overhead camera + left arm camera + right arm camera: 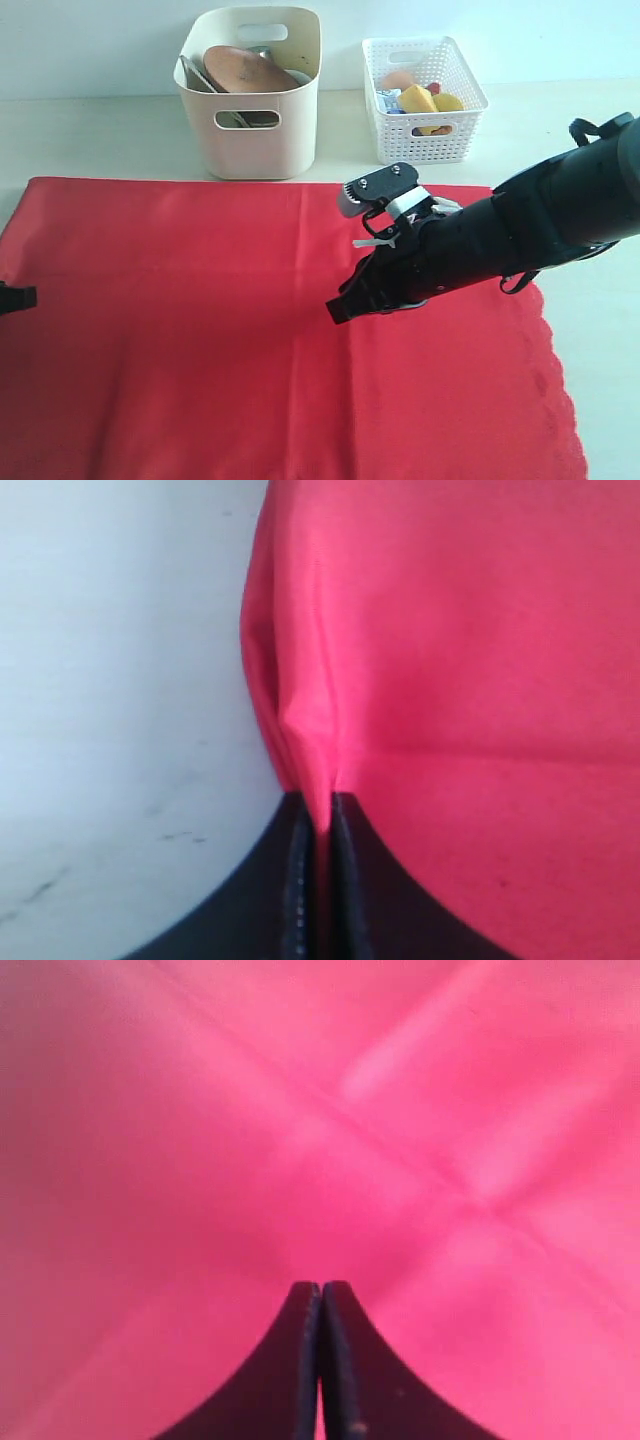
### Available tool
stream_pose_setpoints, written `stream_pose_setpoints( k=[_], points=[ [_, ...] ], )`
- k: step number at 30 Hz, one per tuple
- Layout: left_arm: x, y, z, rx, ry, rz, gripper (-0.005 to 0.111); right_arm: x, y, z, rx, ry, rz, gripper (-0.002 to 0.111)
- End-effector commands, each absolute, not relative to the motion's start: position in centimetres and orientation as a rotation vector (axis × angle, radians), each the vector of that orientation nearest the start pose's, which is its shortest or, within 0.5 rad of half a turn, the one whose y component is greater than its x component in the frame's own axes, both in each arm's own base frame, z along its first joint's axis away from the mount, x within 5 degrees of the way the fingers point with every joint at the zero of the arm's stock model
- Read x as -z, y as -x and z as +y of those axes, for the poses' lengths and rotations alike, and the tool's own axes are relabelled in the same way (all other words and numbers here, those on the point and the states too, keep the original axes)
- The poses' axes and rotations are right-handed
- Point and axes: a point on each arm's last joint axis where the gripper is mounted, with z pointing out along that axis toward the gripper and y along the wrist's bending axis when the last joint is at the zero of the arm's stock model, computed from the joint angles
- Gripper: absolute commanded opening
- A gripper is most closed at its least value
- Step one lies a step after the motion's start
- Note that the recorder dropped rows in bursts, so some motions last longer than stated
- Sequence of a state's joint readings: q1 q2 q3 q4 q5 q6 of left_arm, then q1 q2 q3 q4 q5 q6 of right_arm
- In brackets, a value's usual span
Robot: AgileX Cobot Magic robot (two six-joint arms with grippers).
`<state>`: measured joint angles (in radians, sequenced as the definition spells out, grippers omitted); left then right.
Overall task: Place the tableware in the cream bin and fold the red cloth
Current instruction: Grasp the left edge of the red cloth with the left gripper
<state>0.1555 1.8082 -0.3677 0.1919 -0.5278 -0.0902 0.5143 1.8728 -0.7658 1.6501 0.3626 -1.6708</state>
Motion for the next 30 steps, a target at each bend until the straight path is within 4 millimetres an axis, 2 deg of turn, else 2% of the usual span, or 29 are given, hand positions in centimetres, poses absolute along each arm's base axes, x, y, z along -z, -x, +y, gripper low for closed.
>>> stream_pose_setpoints(
  k=[1,4,10,13,19,25,30],
  points=[
    [-7.6,-23.4,4.7,-0.035,0.162,2.480,0.001,-10.7,-26.0,18.4,-0.635,0.820,2.466,0.000],
    [-8.1,-23.5,4.5,-0.027,0.146,2.463,0.001,-10.4,-26.0,18.3,-0.627,0.828,2.473,0.000],
    [-10.9,-23.3,3.2,0.022,0.120,2.432,0.001,-7.6,-26.6,17.7,-0.486,0.800,2.567,0.000],
    [-13.4,-23.2,1.9,0.034,0.074,2.361,0.001,-7.7,-26.8,17.9,-0.513,0.794,2.565,0.000],
    [-19.0,-22.1,-2.5,0.133,-0.103,2.159,0.001,-7.9,-26.8,18.0,-0.518,0.797,2.556,0.000],
    [-23.5,-20.9,-8.2,0.236,-0.352,2.128,0.001,-10.7,-26.7,18.5,-0.604,0.789,2.470,0.000],
    [-25.6,-20.4,-13.2,0.355,-0.530,2.097,0.001,-15.0,-27.3,17.5,-0.458,0.730,2.347,0.000]
  ],
)
